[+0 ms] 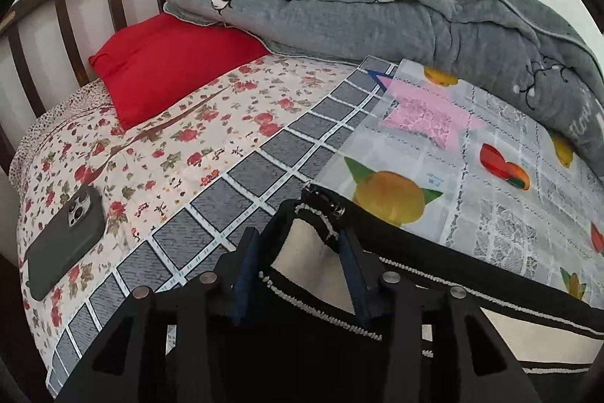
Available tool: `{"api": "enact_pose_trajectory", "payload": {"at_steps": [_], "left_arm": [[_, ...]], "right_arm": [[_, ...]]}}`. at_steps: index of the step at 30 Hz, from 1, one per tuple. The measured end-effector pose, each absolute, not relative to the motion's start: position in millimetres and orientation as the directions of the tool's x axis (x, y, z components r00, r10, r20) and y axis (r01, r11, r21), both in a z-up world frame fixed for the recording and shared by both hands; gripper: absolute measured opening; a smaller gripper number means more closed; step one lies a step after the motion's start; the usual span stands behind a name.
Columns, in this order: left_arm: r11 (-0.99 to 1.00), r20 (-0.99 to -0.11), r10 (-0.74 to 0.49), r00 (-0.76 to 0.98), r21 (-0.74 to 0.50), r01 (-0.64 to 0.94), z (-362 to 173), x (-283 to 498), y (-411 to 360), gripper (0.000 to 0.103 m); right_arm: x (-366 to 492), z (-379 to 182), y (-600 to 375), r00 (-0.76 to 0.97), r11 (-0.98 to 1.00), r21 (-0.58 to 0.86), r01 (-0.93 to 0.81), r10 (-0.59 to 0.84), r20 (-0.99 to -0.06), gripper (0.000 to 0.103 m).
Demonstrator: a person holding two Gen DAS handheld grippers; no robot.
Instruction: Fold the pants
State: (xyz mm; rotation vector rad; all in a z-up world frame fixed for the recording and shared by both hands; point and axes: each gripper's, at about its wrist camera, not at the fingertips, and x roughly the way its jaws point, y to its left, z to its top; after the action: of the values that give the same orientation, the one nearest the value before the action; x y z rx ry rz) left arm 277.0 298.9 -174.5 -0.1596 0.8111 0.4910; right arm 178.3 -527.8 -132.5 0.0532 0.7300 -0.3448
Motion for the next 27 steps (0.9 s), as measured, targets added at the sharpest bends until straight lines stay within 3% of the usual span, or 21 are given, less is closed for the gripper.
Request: {"api": "enact_pose_trajectory", "payload": {"at_steps": [3,5,10,14,18,22,27], "left_arm": [[0.879,-0.727,0.367,0.581,0.066,-0.473,-173,277,297,0.043],[0.879,-0.731,0.363,0.578,0.062,-0.472,-171,274,297,0.043],[0.889,-0.740,0.328,0.587,0.031,-0.456,-167,259,296,0.052],[0.903,-0.736,0.307,0.603,0.026,-0.428,-159,242,285,0.054],[0.926,-0.730,0.232,0.643,-0.037,-0.376,-149,215,268,0.056],[0.942,-0.728,0.182,0.661,-0.063,-0.329,-141,177,248,0.056],[0.931,-0.720,0.056,0.692,-0.212,-0.296,-140,118,238,0.056]], "right_arm": [[211,-178,-527,0.524,0.918,-0.180,0.353,-0.354,-0.775,0.046],[213,-178,-521,0.524,0.902,-0.230,0.366,-0.404,-0.750,0.059],[179,-148,-515,0.547,0.878,-0.184,0.442,-0.426,-0.720,0.059],[132,-135,-491,0.613,0.908,-0.148,0.392,-0.378,-0.694,0.060],[99,-160,-472,0.612,0.932,-0.069,0.357,-0.289,-0.736,0.062],[74,-180,-441,0.568,0.923,-0.133,0.360,-0.330,-0.754,0.062],[40,-152,-409,0.636,0.942,-0.109,0.319,-0.297,-0.712,0.062]]}}
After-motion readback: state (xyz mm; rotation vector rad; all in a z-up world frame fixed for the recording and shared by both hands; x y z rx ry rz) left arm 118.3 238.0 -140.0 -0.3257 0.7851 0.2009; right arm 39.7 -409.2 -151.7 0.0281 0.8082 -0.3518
